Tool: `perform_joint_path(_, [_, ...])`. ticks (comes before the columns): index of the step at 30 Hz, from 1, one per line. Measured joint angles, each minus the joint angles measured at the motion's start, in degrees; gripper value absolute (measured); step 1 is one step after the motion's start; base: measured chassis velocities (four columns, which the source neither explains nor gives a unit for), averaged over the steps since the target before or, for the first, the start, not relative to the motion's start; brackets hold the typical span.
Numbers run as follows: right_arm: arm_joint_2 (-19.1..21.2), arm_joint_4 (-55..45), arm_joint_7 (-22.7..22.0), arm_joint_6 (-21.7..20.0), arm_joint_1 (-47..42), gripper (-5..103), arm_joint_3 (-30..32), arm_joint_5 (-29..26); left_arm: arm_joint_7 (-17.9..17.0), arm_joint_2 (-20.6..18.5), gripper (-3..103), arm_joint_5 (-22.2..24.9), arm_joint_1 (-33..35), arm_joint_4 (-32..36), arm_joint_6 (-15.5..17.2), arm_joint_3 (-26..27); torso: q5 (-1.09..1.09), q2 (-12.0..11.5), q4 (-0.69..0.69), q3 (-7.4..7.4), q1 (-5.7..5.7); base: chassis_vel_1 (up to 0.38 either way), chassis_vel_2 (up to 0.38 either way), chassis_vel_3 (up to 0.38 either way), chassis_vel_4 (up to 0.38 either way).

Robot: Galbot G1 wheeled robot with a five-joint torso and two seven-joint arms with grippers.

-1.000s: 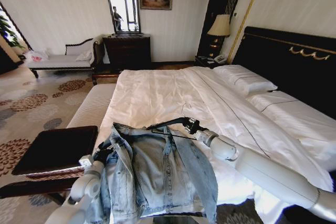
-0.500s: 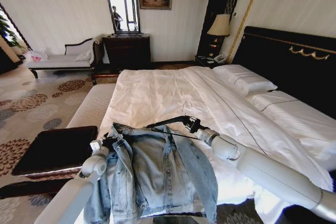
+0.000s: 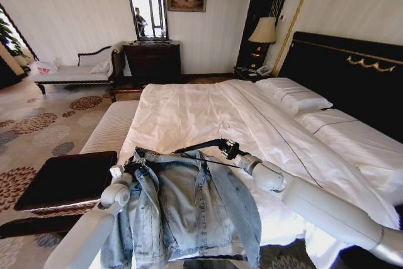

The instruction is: Pick up the clothes from the bed and hang them on the clothes hanger.

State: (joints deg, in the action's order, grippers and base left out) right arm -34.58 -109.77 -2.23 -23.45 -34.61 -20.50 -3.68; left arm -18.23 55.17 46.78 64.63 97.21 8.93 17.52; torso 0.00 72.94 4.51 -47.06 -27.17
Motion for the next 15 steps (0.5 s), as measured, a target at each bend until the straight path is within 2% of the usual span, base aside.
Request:
perform_joint_path(1, [-0.01,0.01,0.00,-0.04,0.08,35,-0.14,-0.01,0.00,-0.02,49,0.02,-0.17,-0.03,0.00,-0.18,0.00,0.00,0.00,0.00,0.00,0.000,0.000,0.000,0.000])
perform_joint_path(3, [0.01,0.00,0.00,-0.07,0.08,35,-0.21,-0.01,0.02,-0.04,49,0.02,-0.21,0.02,0.00,-0.23,0.00,0.00,0.00,0.00,0.00,0.000,0.000,0.000,0.000])
perform_joint_path(5, [0.10,-0.02,0.00,-0.10,0.09,35,-0.32,-0.01,0.03,0.03,39,0.02,-0.22,0.28,-0.22,-0.25,0.00,0.00,0.00,0.00,0.00,0.000,0.000,0.000,0.000])
perform_joint_path(7, [0.13,-0.02,0.00,-0.11,0.08,35,-0.36,-0.01,0.03,0.05,39,0.02,-0.22,0.32,-0.27,-0.25,0.00,0.00,0.00,0.00,0.00,0.000,0.000,0.000,0.000])
perform_joint_path(8, [0.16,-0.02,0.01,-0.11,0.11,35,-0.52,0.01,0.05,0.11,28,-0.15,-0.14,0.59,-0.52,-0.25,0.00,0.00,0.01,0.00,0.00,0.000,0.000,0.000,0.000])
perform_joint_path(9, [0.14,-0.01,0.02,-0.11,0.21,35,-0.66,0.02,0.07,0.11,28,-0.29,-0.03,0.75,-0.62,-0.24,0.00,0.00,0.01,0.00,0.00,0.000,0.000,0.000,0.000])
perform_joint_path(11, [0.02,0.00,0.07,-0.16,0.46,35,-0.91,0.03,0.15,-0.01,18,-0.48,0.31,1.23,-0.70,-0.20,0.00,0.00,0.00,0.00,0.00,0.000,0.000,0.000,0.000])
perform_joint_path(12, [0.02,0.00,0.07,-0.16,0.46,35,-0.91,0.03,0.15,-0.01,18,-0.48,0.31,1.23,-0.70,-0.20,0.00,0.00,0.00,0.00,0.00,0.000,0.000,0.000,0.000])
perform_joint_path(14, [-0.18,0.00,0.29,-0.49,1.02,35,-1.52,0.04,0.23,-0.43,7,-0.60,0.95,2.35,-0.76,0.11,0.00,0.00,0.00,0.00,0.00,0.000,0.000,0.000,0.000])
perform_joint_path(15, [-0.25,-0.01,0.33,-0.66,1.24,35,-1.79,0.07,0.25,-0.58,7,-0.66,1.18,2.83,-0.79,0.22,0.00,0.00,0.00,0.00,0.00,0.000,0.000,0.000,0.000])
